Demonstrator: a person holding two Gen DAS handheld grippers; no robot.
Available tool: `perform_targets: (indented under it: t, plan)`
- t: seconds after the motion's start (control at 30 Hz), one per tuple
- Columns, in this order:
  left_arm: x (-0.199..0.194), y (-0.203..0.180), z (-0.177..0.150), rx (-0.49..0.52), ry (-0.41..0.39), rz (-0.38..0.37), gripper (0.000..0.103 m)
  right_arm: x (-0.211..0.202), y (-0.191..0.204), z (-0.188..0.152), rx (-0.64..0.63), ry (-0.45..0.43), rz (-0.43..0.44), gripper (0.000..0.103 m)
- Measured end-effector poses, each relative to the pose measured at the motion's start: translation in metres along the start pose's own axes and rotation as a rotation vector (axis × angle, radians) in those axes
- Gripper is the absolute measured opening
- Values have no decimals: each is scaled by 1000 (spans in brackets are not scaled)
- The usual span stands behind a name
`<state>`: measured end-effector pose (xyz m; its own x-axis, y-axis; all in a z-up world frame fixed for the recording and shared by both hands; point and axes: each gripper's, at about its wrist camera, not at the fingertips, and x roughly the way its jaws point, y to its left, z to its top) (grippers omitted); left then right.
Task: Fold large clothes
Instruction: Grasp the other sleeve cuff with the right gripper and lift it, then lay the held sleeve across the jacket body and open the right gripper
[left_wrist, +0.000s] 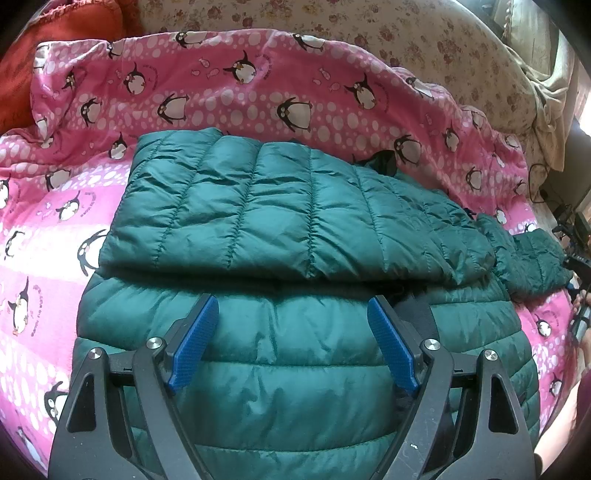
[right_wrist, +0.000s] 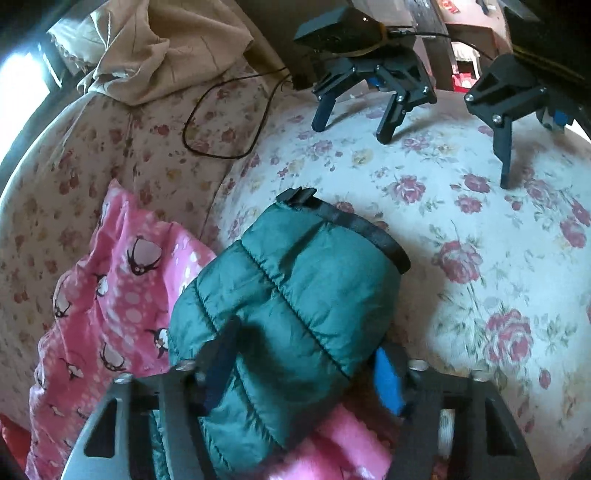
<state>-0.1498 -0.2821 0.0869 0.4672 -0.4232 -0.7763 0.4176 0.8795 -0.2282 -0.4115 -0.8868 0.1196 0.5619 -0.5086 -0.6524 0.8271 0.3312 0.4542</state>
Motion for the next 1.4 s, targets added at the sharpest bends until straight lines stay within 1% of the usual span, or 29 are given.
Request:
perform_targets:
  t: [0.03,0.1,0.2,0.33,0.43,0.57,0.73,0.97,1.23,1.4]
  plan:
    - [0,0,0,-1,-1,0,83,0,0,1,0,0,-4,42]
    - [-1,3,0,-5,-2,-2,83,-4,0,3,-6,-12,9,28]
    - [-2,4,0,-11,-6,-6,83,-20,13,5,-84,-44,37,20]
    - [-6,4,-1,-11,-16,-20,83,-51,44,2,-226,-89,108,18]
    - [-11,3,-3,-5,-24,-26,83,-68,67,-6,-311,-105,152,17]
    - [-22,4,-4,9,-48,-25,83,-89,107,-28,-392,-88,246,16]
    - [-35,12,-4,9,-75,-20,83,-101,154,-60,-491,-51,321,15]
    - [-45,34,-5,-30,-87,-15,83,-112,202,-104,-582,10,402,13]
    - [-54,49,-7,-47,-103,-11,83,-121,243,-142,-624,63,482,13]
    - [-57,56,-8,-57,-110,-9,83,-129,270,-167,-675,99,530,13]
